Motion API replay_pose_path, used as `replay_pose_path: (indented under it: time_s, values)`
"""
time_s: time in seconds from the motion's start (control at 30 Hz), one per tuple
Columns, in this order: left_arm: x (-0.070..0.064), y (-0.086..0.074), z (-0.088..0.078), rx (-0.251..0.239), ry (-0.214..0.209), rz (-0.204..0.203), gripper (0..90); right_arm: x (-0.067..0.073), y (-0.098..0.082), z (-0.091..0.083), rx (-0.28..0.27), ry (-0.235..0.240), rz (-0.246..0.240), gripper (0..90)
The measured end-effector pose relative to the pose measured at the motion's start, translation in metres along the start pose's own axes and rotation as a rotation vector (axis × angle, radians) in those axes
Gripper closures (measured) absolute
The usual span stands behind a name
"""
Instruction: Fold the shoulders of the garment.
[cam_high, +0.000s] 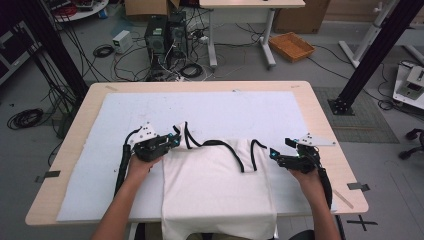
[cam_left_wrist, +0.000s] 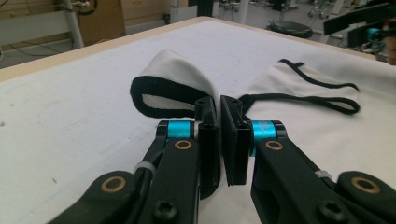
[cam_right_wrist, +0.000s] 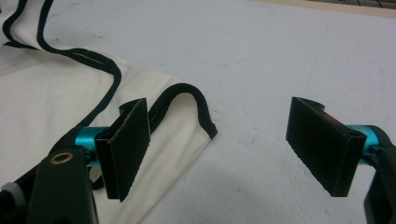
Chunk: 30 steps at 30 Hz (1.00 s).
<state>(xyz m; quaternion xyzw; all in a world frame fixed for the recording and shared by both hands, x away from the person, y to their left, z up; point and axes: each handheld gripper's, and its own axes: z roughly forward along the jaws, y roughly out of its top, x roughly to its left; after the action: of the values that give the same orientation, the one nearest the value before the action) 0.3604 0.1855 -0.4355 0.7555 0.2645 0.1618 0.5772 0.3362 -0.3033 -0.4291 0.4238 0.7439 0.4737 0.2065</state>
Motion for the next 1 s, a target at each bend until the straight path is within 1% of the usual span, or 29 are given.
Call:
replay_pose_path:
  time_s: [0.03, 0.13, 0.17, 0.2, 0.23, 0.27, 0.3, 0.33, 0.37, 0.4, 0.43, 0.47, 0.5, 0.57, 0.6, 0.63, 0.67, 0.7, 0.77, 0.8, 0.83, 0.87, 0.9, 0.97, 1.0]
  values:
    - [-0.003, -0.002, -0.002, 0.01, -0.011, 0.008, 85.3, 0.0, 0.0, -0.001, 0.001, 0.0, 0.002, 21.6]
    - [-0.013, -0.006, -0.007, 0.049, -0.033, 0.052, 85.3, 0.0, -0.001, -0.001, 0.0, 0.002, 0.004, 21.6]
    - [-0.013, -0.006, -0.007, 0.049, -0.033, 0.052, 85.3, 0.0, -0.001, -0.001, 0.0, 0.002, 0.004, 21.6]
    - [-0.017, -0.008, -0.01, 0.068, -0.045, 0.059, 85.3, 0.0, -0.001, -0.001, 0.0, 0.001, 0.005, 21.6]
    - [-0.019, -0.009, -0.011, 0.078, -0.045, 0.067, 84.3, 0.0, -0.001, 0.0, 0.005, 0.003, 0.003, 21.6]
    - [-0.02, -0.01, -0.013, 0.084, -0.049, 0.075, 79.9, 0.001, -0.001, 0.0, 0.004, 0.004, 0.003, 21.6]
    - [-0.022, -0.01, -0.015, 0.085, -0.054, 0.065, 79.9, 0.002, -0.001, 0.0, 0.008, 0.005, 0.006, 21.6]
    - [-0.022, -0.01, -0.015, 0.085, -0.054, 0.065, 72.8, 0.002, -0.001, 0.0, 0.008, 0.005, 0.006, 21.6]
    - [-0.023, -0.011, -0.02, 0.07, -0.07, 0.031, 72.8, 0.002, -0.001, 0.0, 0.006, 0.006, -0.002, 21.6]
    - [-0.024, -0.01, -0.023, 0.057, -0.072, 0.023, 59.1, 0.002, -0.002, 0.001, 0.008, 0.006, -0.001, 21.6]
    - [-0.026, -0.009, -0.026, 0.042, -0.052, 0.02, 54.7, 0.002, -0.002, 0.001, 0.009, 0.006, -0.002, 21.6]
    - [-0.026, -0.008, -0.028, 0.041, -0.015, 0.01, 47.1, 0.003, -0.002, 0.001, 0.012, 0.006, 0.001, 21.6]
    - [-0.026, -0.008, -0.03, 0.046, 0.018, 0.003, 41.8, 0.003, -0.002, 0.001, 0.013, 0.007, 0.001, 21.6]
    - [-0.025, -0.009, -0.03, 0.047, 0.042, -0.004, 41.4, 0.004, -0.003, 0.002, 0.017, 0.009, 0.001, 21.6]
    - [-0.024, -0.009, -0.029, 0.051, 0.054, -0.013, 41.4, 0.005, -0.003, 0.002, 0.022, 0.009, 0.001, 21.6]
    - [-0.022, -0.009, -0.027, 0.054, 0.077, -0.022, 41.4, 0.005, -0.003, 0.003, 0.022, 0.009, -0.003, 21.6]
    - [-0.019, -0.007, -0.023, 0.061, 0.1, -0.039, 41.4, 0.006, -0.003, 0.003, 0.023, 0.01, 0.0, 21.6]
    - [-0.014, -0.003, -0.02, 0.076, 0.119, -0.062, 41.4, 0.006, -0.003, 0.004, 0.024, 0.01, -0.004, 21.6]
    - [-0.004, 0.004, -0.011, 0.095, 0.132, -0.123, 41.4, 0.007, -0.002, 0.005, 0.026, 0.009, 0.002, 21.6]
    - [-0.001, 0.008, -0.004, 0.107, 0.13, -0.142, 41.5, 0.007, -0.002, 0.005, 0.025, 0.009, 0.004, 21.6]
    - [0.001, 0.011, 0.003, 0.129, 0.118, -0.146, 41.6, 0.007, -0.002, 0.005, 0.024, 0.01, 0.001, 21.6]
    - [0.001, 0.011, 0.003, 0.129, 0.118, -0.146, 41.7, 0.007, -0.002, 0.005, 0.024, 0.01, 0.001, 21.6]
    - [0.001, 0.012, 0.02, 0.211, 0.08, -0.144, 41.8, 0.008, -0.002, 0.004, 0.023, 0.01, -0.002, 21.6]
    - [-0.001, 0.01, 0.028, 0.256, 0.065, -0.131, 43.4, 0.007, -0.003, 0.003, 0.024, 0.008, -0.002, 21.6]
    - [-0.001, 0.006, 0.033, 0.297, 0.054, -0.111, 46.5, 0.007, -0.003, 0.003, 0.027, 0.007, -0.001, 21.6]
